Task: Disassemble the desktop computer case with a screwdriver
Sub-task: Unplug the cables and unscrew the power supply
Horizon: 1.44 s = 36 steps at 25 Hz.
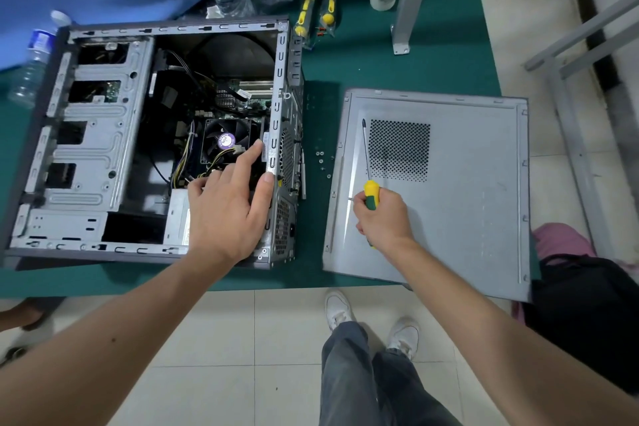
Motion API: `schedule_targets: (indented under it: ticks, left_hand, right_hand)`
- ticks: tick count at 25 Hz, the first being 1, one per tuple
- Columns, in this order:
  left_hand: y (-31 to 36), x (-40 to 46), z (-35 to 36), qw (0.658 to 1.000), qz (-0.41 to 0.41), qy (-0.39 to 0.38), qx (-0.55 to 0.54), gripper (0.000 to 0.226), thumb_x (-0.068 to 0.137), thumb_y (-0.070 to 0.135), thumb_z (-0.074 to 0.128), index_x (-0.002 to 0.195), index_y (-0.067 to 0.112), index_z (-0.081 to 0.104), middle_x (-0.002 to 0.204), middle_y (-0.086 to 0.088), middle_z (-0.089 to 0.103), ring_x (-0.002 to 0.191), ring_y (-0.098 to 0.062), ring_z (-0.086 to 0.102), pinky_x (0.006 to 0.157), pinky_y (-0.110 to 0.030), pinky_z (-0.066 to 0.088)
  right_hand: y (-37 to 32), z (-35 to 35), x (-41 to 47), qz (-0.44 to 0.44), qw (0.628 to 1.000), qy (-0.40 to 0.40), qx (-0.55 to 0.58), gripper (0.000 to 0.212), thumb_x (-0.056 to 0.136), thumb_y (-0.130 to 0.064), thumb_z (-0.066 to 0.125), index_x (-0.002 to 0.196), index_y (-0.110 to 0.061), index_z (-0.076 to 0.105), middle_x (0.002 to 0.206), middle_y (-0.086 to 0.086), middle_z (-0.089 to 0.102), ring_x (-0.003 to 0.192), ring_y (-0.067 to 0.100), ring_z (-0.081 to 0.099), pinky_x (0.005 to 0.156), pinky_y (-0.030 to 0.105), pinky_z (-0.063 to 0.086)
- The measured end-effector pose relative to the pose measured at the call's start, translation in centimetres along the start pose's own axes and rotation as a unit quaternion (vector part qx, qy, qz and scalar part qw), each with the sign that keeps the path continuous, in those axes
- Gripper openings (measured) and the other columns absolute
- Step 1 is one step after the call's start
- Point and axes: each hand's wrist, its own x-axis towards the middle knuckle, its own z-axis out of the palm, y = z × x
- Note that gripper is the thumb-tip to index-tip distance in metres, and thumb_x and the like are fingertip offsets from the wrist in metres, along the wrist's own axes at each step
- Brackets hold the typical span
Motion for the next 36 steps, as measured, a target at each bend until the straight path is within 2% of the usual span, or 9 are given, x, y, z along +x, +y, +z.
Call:
schedule_targets:
  ticks: [5,10,15,18,21,25,28,33,36]
  left_hand:
    - [0.0,0.0,0.0,1.0,0.0,0.005,0.0,0.05,0.101,0.053,0.021,0.147,0.036,0.031,0.096,0.008,0.06,0.101,-0.018,0.055,0.103,-0.047,0.028]
    - [0.0,0.0,0.0,1.0,0.002,0.007,0.002,0.051,0.101,0.052,0.021,0.147,0.035,0.032,0.086,0.012,0.05,0.095,-0.019,0.053,0.101,-0.049,0.031]
    - [0.0,0.0,0.0,1.0,0.002,0.012,-0.002,0.05,0.1,0.052,0.023,0.147,0.035,0.033,0.088,0.007,0.057,0.099,-0.024,0.056,0.102,-0.05,0.031]
    - [-0.2,0.1,0.1,1.0,0.006,0.016,0.002,0.05,0.101,0.051,0.023,0.147,0.034,0.033,0.088,0.005,0.06,0.099,-0.025,0.057,0.101,-0.05,0.03]
    - [-0.2,0.0,0.2,1.0,0.01,0.016,0.0,0.05,0.101,0.052,0.023,0.147,0.034,0.033,0.083,0.01,0.053,0.097,-0.024,0.056,0.1,-0.049,0.03]
    - [-0.2,0.1,0.3,1.0,0.008,0.016,0.002,0.049,0.101,0.051,0.024,0.146,0.035,0.033,0.083,0.011,0.052,0.097,-0.023,0.055,0.1,-0.048,0.029]
    - [-0.2,0.0,0.3,1.0,0.012,0.016,-0.001,0.049,0.101,0.051,0.024,0.147,0.034,0.032,0.079,0.011,0.052,0.093,-0.021,0.055,0.099,-0.047,0.03]
    - [-0.2,0.1,0.2,1.0,0.01,0.007,0.001,0.052,0.1,0.052,0.022,0.147,0.034,0.032,0.081,0.008,0.053,0.094,-0.023,0.055,0.101,-0.05,0.031]
    - [-0.1,0.1,0.1,1.0,0.009,0.006,0.0,0.053,0.1,0.053,0.02,0.148,0.034,0.032,0.083,0.007,0.055,0.096,-0.025,0.055,0.101,-0.051,0.032]
  right_hand:
    - [-0.1,0.4,0.6,0.019,1.0,-0.019,-0.003,0.024,0.093,-0.021,0.059,0.089,0.003,0.061,0.067,0.007,0.054,0.049,0.018,0.058,0.042,0.021,0.037]
    - [2.1,-1.2,-1.1,0.064,0.994,0.013,0.091,0.019,0.091,-0.016,0.061,0.091,0.002,0.062,0.067,0.008,0.056,0.041,0.008,0.055,0.05,0.028,0.046]
    - [2.8,-1.0,-5.9,0.068,0.987,-0.1,0.108,0.008,0.084,-0.021,0.068,0.082,-0.013,0.066,0.051,0.003,0.06,0.043,0.013,0.056,0.05,0.023,0.046]
    - [1.9,2.0,-8.4,0.051,0.977,-0.17,0.121,0.009,0.084,-0.024,0.07,0.084,-0.016,0.068,0.055,-0.003,0.062,0.045,0.012,0.059,0.05,0.026,0.052]
    - [1.1,5.1,-8.9,0.054,0.974,-0.171,0.135,0.011,0.086,-0.026,0.069,0.087,-0.016,0.067,0.054,-0.002,0.06,0.044,0.011,0.059,0.054,0.034,0.053]
    - [0.7,6.9,-8.4,0.074,0.974,-0.161,0.139,0.01,0.088,-0.029,0.068,0.089,-0.019,0.066,0.061,0.001,0.062,0.043,0.009,0.059,0.058,0.043,0.056]
    - [0.8,7.1,-7.9,0.075,0.973,-0.164,0.143,0.012,0.088,-0.028,0.069,0.089,-0.017,0.065,0.065,0.001,0.062,0.043,0.009,0.06,0.056,0.038,0.052]
    - [0.6,7.2,-7.4,0.069,0.973,-0.184,0.119,0.018,0.087,-0.027,0.068,0.088,-0.01,0.061,0.061,0.0,0.058,0.043,0.012,0.061,0.058,0.041,0.054]
    - [0.4,7.1,-7.1,0.055,0.973,-0.201,0.1,0.016,0.088,-0.028,0.066,0.087,-0.014,0.058,0.065,-0.002,0.06,0.047,0.012,0.063,0.057,0.033,0.056]
